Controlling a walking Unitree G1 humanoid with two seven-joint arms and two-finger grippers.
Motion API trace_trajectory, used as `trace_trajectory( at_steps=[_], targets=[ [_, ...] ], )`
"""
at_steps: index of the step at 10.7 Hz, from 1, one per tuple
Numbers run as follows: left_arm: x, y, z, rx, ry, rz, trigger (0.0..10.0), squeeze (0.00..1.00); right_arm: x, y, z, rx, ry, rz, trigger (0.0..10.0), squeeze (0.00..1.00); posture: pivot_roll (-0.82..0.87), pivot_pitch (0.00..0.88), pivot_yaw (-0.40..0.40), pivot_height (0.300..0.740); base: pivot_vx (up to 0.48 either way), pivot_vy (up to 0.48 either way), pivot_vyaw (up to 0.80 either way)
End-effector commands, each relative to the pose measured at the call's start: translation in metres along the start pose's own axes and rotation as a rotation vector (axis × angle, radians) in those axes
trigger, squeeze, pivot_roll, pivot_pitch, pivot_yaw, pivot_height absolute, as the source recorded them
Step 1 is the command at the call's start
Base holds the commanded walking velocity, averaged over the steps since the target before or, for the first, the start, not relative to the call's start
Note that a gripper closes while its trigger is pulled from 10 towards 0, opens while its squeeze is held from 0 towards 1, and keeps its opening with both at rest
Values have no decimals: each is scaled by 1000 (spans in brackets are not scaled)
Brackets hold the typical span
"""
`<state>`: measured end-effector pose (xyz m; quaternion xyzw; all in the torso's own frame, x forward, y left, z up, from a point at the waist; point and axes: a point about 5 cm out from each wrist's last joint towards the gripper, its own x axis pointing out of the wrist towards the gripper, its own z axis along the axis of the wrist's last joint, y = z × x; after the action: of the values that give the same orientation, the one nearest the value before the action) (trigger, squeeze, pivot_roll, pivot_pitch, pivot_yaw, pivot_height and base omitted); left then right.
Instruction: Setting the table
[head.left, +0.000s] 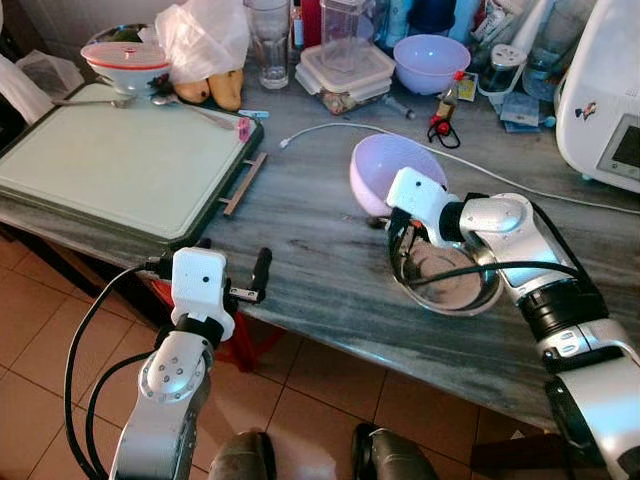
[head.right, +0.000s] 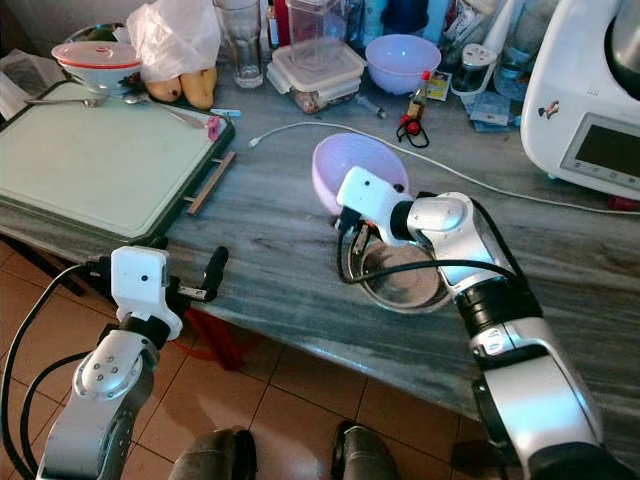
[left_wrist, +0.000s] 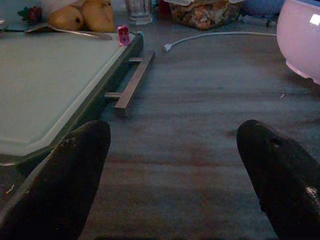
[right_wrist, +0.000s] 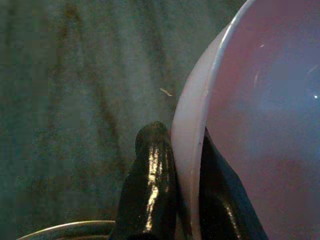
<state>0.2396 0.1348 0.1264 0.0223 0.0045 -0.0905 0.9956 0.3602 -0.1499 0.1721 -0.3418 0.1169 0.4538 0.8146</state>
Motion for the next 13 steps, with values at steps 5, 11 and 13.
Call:
trace_trajectory(
  at_steps=[5,11,13],
  targets=[
    [3,-1,-5,-4,22,2,10000,0,-10,3,-1,-18,39,68,10000,1000,19,155,6,740,0,0,0],
    [13,-2,-7,-5,15,2,10000,0,-30,-12,22,-82,1,11,10000,1000,2,104,0,740,0,0,0],
    [14,-3,-8,-8,15,-9,10000,0,-33,-12,30,-45,-75,-60,10000,24,-10,97,3,740,0,0,0]
  ],
)
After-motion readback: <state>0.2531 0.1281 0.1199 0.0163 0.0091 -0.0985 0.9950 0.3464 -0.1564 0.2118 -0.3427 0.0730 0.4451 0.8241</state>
